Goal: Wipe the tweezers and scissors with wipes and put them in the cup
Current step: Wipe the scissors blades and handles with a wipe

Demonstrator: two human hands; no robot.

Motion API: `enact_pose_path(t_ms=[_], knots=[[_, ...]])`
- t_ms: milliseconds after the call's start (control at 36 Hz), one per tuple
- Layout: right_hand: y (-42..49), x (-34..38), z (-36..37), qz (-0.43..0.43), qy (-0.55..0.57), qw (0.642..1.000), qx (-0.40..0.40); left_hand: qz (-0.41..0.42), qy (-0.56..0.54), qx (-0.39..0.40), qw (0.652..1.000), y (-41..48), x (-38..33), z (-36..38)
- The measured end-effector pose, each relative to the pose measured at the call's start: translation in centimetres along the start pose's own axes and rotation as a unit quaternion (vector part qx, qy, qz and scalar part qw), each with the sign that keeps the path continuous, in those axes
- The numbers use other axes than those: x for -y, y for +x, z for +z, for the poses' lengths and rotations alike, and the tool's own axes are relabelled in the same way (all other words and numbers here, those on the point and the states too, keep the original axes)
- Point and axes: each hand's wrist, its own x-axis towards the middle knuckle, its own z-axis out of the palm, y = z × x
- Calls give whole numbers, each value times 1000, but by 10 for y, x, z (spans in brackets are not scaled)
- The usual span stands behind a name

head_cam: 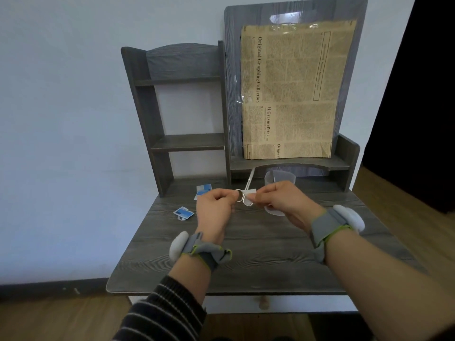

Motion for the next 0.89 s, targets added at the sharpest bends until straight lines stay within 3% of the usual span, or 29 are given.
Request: enact_pose_path(t_ms=[139, 333, 556, 722, 889], knots=[[-1, -19, 17, 15, 59, 997, -40, -49, -130, -80, 987, -9, 8, 12], [-4, -25, 21, 19, 76, 996, -33, -70, -148, -101, 981, -14, 15, 17], [2, -26, 5, 37, -2, 999, 13, -41, -34, -52, 997, -7, 18, 2], [6, -27, -10, 41, 2, 999, -30, -12, 53, 1, 999, 3, 15, -13], [5, -26, -5, 35, 44, 998, -40, -16, 39, 7, 999, 4, 15, -15]])
